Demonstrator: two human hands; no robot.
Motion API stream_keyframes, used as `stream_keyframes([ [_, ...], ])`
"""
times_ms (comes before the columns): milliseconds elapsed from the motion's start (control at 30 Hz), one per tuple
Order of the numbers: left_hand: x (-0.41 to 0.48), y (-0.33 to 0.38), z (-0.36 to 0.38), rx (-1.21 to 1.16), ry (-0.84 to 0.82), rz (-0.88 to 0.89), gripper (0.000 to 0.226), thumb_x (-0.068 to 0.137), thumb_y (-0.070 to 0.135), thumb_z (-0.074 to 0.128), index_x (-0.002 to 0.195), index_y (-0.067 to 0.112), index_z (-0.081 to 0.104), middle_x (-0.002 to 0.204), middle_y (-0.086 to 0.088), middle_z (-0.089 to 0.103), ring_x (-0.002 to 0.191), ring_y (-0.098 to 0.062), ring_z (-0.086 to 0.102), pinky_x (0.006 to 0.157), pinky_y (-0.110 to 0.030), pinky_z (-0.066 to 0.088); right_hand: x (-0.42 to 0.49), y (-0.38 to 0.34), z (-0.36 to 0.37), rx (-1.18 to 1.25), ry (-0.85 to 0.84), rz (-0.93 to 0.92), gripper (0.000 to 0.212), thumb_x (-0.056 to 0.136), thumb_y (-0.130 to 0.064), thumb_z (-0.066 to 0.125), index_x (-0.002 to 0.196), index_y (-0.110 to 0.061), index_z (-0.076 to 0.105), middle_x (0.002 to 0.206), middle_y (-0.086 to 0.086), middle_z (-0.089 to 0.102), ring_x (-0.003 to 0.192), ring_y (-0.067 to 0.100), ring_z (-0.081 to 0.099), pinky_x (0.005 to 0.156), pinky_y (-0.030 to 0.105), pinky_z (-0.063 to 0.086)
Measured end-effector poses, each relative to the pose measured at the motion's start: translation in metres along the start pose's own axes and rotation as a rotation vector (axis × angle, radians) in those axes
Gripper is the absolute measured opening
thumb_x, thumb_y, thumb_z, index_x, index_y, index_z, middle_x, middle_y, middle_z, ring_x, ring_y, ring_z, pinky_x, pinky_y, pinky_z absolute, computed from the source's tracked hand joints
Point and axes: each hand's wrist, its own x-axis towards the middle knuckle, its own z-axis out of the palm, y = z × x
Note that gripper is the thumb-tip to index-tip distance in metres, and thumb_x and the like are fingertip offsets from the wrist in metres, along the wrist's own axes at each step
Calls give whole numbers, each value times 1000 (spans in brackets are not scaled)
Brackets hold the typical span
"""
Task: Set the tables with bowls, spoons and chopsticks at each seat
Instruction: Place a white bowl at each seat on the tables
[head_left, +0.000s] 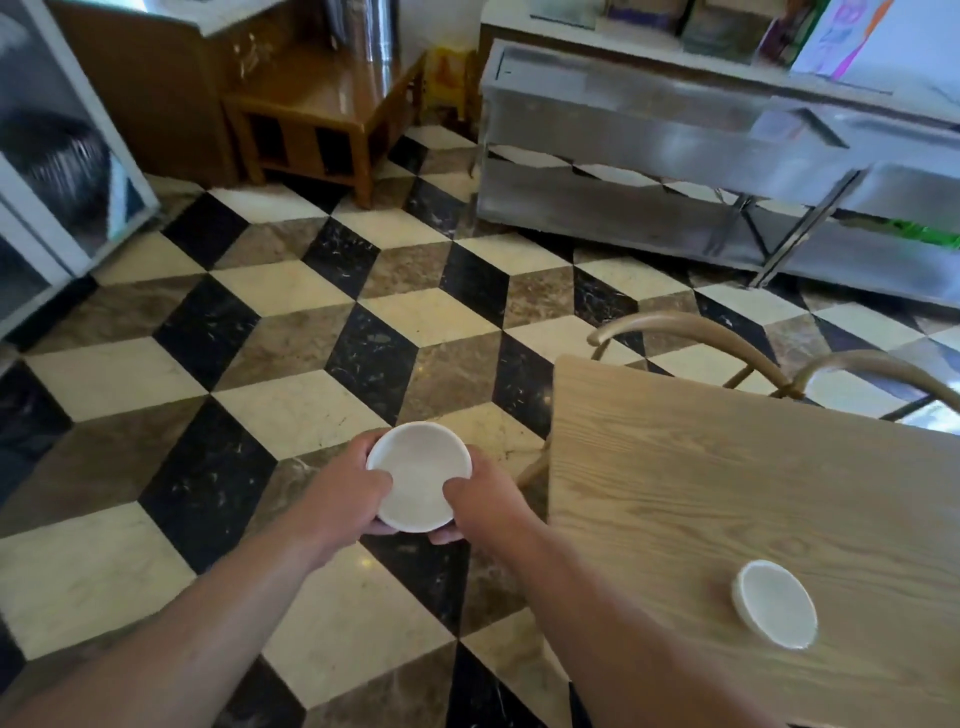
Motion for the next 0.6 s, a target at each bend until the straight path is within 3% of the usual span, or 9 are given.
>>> stream_keyframes([
  [67,12,2,-32,34,12,21,52,102,9,62,132,49,46,119,15,51,101,-18,52,50,-23,61,9,-26,21,-19,-21,1,47,100,-17,71,122,-48,42,102,-17,54,88,25,76,65,36,70],
  [133,28,4,-54,31,8,22,52,102,8,61,130,50,47,115,21,50,97,-14,50,44,-19,56,19,-45,33,7,-47,6,43,101,-17,66,122,-47,44,105,-15,56,85,26,80,65,35,70],
  [333,82,24,-64,97,-53,31,52,101,12,63,131,51,47,117,21,50,101,-16,53,50,-21,60,60,-72,28,37,-33,32,45,101,-14,68,124,-46,45,107,-14,55,89,26,76,59,28,67],
  [500,148,67,-56,227,-160,53,54,102,6,57,133,48,45,122,8,50,98,-14,51,50,-20,59,117,-83,1,130,-35,63,45,101,-11,64,126,-44,45,111,-10,56,87,27,79,66,36,70],
  [600,202,103,-47,269,-181,66,58,102,3,55,142,42,46,129,0,49,97,-13,51,50,-23,60,168,-101,-21,198,-24,53,44,101,-9,63,125,-43,47,112,-9,57,85,27,80,62,34,69],
])
